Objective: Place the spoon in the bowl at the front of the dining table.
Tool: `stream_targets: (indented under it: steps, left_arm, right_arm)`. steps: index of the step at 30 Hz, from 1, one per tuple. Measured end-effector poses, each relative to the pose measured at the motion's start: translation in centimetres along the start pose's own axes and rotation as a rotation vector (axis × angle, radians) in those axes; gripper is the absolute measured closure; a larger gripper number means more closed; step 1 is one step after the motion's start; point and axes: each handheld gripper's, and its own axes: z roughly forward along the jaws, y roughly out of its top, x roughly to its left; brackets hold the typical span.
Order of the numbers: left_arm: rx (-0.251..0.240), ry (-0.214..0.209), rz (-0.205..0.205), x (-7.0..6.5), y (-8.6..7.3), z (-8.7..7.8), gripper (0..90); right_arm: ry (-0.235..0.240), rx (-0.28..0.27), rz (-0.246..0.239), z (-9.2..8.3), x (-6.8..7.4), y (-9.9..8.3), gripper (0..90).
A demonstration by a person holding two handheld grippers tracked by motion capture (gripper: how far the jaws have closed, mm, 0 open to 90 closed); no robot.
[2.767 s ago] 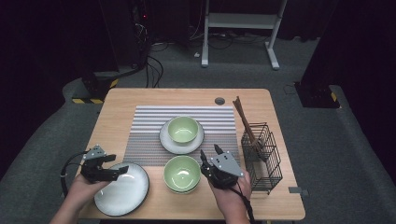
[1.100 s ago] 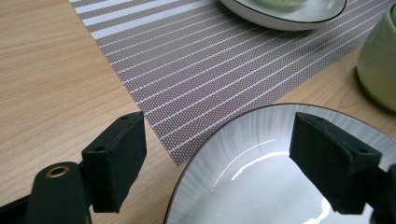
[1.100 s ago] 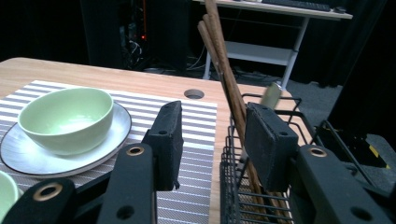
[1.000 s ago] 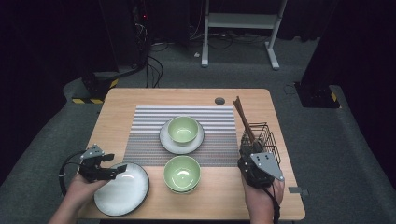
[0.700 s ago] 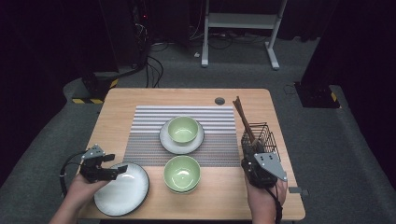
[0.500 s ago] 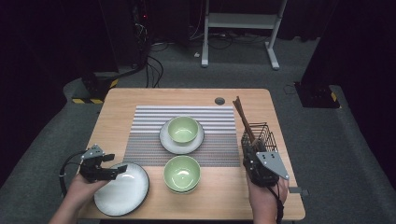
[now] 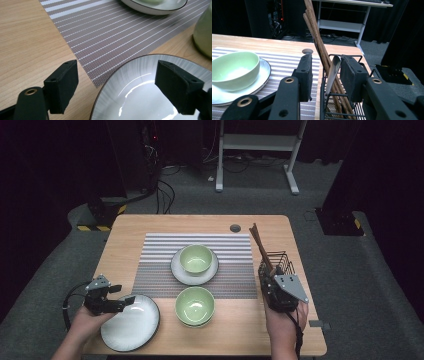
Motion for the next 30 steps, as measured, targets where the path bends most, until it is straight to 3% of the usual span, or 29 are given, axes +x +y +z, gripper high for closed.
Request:
stream_targets:
  steps: [18, 30]
  left_arm:
    - [0.003, -0.012, -0.016, 0.06, -0.14, 0.28, 19.7]
    - [0.002, -0.01, -0.018, 0.23, -0.18, 0.21, 20.2]
  right_arm:
    - [-0.005, -0.008, -0.013, 0.13, -0.22, 0.15, 79.7]
    - [0.036, -0.011, 0.012, -0.15, -0.36, 0.39, 88.6]
